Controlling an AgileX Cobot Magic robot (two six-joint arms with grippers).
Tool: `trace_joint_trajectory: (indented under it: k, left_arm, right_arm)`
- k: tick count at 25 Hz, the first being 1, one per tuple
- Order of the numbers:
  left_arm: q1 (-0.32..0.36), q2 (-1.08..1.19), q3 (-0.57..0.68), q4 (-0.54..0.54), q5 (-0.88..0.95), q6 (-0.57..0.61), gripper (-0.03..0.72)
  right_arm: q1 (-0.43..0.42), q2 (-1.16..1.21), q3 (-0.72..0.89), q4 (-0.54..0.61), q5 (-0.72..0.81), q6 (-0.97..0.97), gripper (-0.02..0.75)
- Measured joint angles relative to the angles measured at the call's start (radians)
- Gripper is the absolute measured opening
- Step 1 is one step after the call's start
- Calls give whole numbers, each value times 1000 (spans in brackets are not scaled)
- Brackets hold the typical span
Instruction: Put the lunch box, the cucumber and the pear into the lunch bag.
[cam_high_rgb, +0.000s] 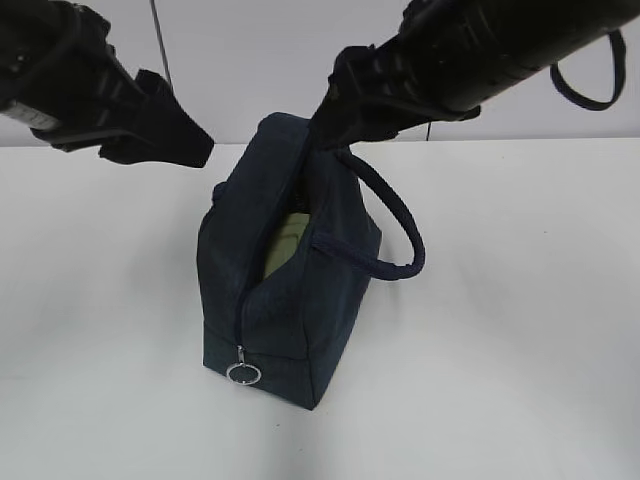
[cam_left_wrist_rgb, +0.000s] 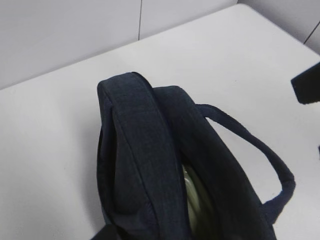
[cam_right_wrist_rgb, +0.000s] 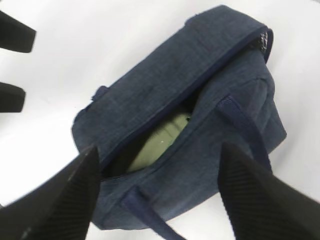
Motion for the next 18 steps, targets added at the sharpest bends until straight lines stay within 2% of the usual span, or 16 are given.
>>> trace_joint_trajectory:
  k: [5,10,13,18]
  left_arm:
    - [0,-146,191,-108,-161,126,393]
    - [0,-273,363,-145,-269,192,393]
    - [0,-337,445,-155,-317,213,393]
    - [0,-406,529,-161,-359,222,392]
  right_arm:
    - [154,-159,259,23,-277,-10,566]
    - [345,-192,519,34,-583,-13,566]
    - [437,-164,622,38,-759,-13,566]
    - [479,-27,658,42,-935,-14,565]
